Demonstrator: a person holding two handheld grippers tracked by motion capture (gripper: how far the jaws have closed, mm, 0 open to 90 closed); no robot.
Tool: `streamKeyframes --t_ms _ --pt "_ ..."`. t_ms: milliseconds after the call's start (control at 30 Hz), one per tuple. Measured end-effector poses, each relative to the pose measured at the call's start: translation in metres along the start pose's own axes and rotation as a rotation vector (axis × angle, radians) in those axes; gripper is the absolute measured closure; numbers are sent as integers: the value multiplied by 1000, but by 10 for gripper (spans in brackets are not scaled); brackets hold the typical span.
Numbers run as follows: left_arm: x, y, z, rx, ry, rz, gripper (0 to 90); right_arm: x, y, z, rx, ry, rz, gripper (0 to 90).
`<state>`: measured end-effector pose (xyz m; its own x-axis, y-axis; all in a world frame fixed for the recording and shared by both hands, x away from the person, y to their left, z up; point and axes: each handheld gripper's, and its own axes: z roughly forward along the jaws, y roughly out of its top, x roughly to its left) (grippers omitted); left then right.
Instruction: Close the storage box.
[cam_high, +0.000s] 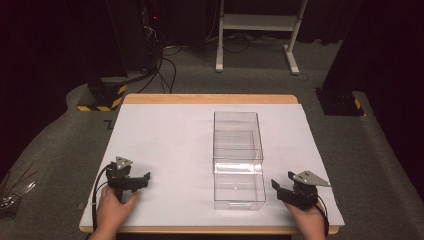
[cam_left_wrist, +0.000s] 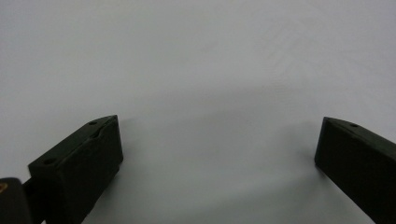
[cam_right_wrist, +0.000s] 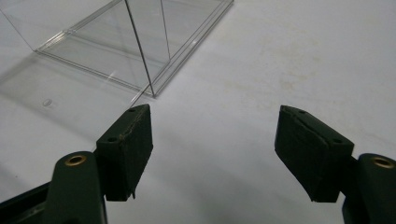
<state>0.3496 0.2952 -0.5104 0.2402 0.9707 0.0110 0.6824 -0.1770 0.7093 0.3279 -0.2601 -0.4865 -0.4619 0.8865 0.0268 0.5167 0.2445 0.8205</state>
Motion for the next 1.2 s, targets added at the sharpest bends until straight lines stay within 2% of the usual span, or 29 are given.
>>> streamKeyframes --t_ms 367,767,1200 --pt "0 0 0 1 -4 -3 11 6 2 -15 -48 5 -6 277" --pt "0 0 0 1 -5 -2 11 18 3 -33 -99 36 -20 278" --pt "0 0 0 1 -5 -2 11 24 7 -49 -149 59 -24 278"
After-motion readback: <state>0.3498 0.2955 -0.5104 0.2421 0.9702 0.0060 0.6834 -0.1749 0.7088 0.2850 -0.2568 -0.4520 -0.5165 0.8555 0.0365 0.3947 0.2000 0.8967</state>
